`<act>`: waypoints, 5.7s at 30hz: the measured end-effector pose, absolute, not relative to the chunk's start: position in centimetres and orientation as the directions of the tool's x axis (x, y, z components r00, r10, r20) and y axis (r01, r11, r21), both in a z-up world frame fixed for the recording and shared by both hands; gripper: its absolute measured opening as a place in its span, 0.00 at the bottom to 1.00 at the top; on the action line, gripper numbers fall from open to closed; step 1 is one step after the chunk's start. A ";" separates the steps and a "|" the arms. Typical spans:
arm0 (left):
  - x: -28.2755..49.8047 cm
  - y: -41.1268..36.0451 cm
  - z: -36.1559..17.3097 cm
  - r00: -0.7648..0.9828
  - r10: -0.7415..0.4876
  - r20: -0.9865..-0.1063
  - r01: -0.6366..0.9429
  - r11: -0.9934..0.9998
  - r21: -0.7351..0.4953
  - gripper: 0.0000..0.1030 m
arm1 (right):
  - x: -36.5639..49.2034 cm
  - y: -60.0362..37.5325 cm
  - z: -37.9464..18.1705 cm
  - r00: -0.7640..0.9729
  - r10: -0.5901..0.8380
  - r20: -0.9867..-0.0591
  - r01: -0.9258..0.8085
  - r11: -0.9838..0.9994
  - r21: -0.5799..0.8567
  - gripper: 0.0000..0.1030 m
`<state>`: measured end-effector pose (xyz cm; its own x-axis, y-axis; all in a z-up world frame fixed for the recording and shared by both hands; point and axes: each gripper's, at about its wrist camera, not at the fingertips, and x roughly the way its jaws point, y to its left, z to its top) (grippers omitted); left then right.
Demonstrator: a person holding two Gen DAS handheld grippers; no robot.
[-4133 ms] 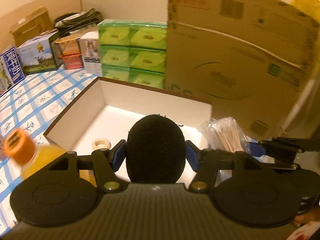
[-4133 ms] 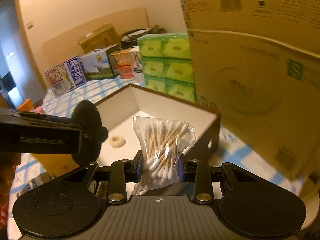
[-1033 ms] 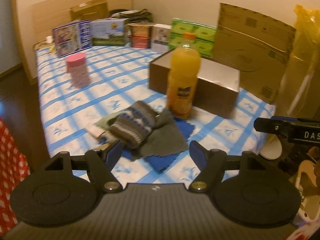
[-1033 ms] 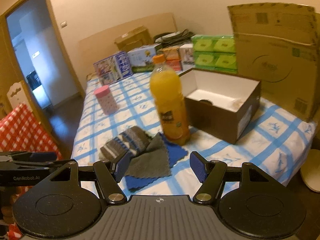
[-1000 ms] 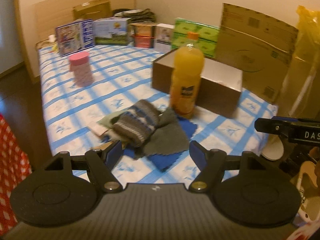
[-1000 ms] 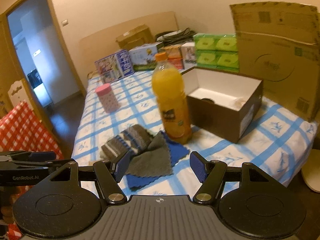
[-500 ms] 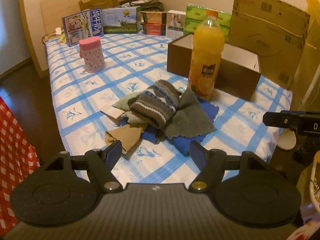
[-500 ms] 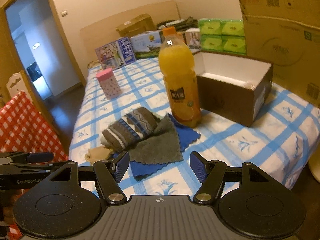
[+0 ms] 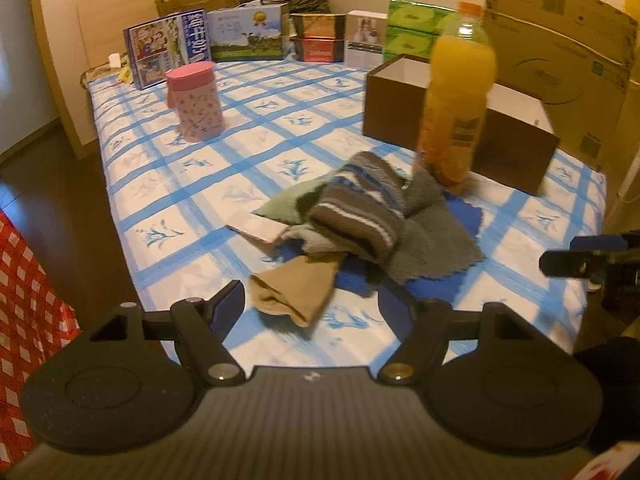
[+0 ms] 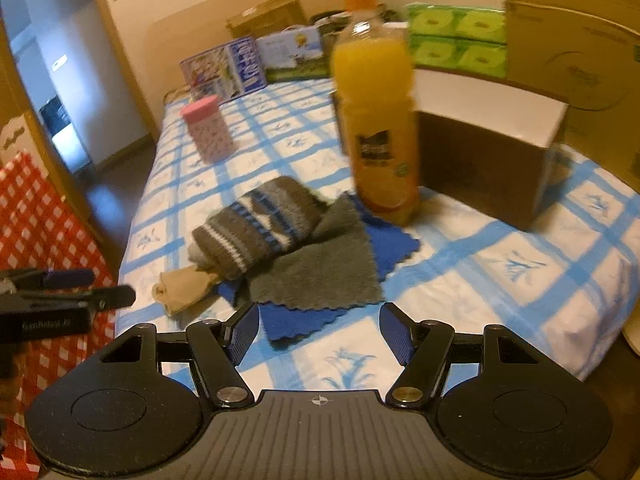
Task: Organize soft objects
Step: 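Lower the right gripper onto the brown striped knit sock and close it, then lift the striped knit sock with the right gripper off the pile, then close the left gripper on the beige nylon sock and lift it, then carry both socks into the white box and open both grippers to release them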
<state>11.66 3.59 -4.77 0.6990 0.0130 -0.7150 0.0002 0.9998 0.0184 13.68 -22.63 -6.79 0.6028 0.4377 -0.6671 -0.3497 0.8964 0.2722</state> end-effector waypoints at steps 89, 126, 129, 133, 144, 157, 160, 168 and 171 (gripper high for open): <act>19.2 5.1 -13.5 0.603 -0.030 -0.797 0.110 0.993 0.046 0.28 | 17.5 -25.3 -12.9 0.575 0.335 -0.746 -0.223 0.942 0.250 0.12; 25.0 1.6 0.1 0.728 -0.299 -0.617 0.329 0.942 -0.068 0.10 | 20.7 -33.6 0.0 0.753 0.256 -0.607 -0.126 0.960 0.248 0.12; 28.2 1.2 0.9 0.728 -0.318 -0.607 0.360 0.931 -0.057 0.10 | 22.6 -33.7 1.1 0.774 0.235 -0.588 -0.109 0.964 0.242 0.12; 32.8 0.6 1.6 0.727 -0.344 -0.594 0.389 0.920 -0.056 0.10 | 25.7 -33.8 2.2 0.799 0.206 -0.566 -0.088 0.970 0.228 0.12; 45.7 -2.8 1.3 0.695 -0.402 -0.596 0.462 0.885 -0.059 0.10 | 35.6 -34.8 2.4 0.826 0.124 -0.551 0.000 0.976 0.219 0.12; 55.8 -9.4 -2.9 0.609 -0.420 -0.672 0.573 0.819 0.007 0.10 | 45.3 -35.7 -2.9 0.780 0.087 -0.620 0.049 0.979 0.199 0.12; 57.3 -10.9 -3.8 0.598 -0.416 -0.685 0.591 0.806 0.025 0.10 | 47.0 -35.8 -4.0 0.768 0.087 -0.635 0.057 0.977 0.203 0.12; 59.9 -14.1 -5.6 0.580 -0.399 -0.710 0.632 0.771 0.082 0.40 | 50.8 -35.8 -6.5 0.728 0.090 -0.679 0.081 0.973 0.217 0.34; 60.5 -14.5 -5.8 0.588 -0.384 -0.712 0.617 0.782 0.088 0.53 | 50.7 -35.4 -6.9 0.726 0.074 -0.683 0.094 0.974 0.205 0.57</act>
<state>60.47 -14.46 -5.83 0.5883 -0.3840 -0.7116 0.6171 0.7819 0.0882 50.75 -35.44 -6.88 0.7264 0.0737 -0.6834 0.0942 0.9742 0.2052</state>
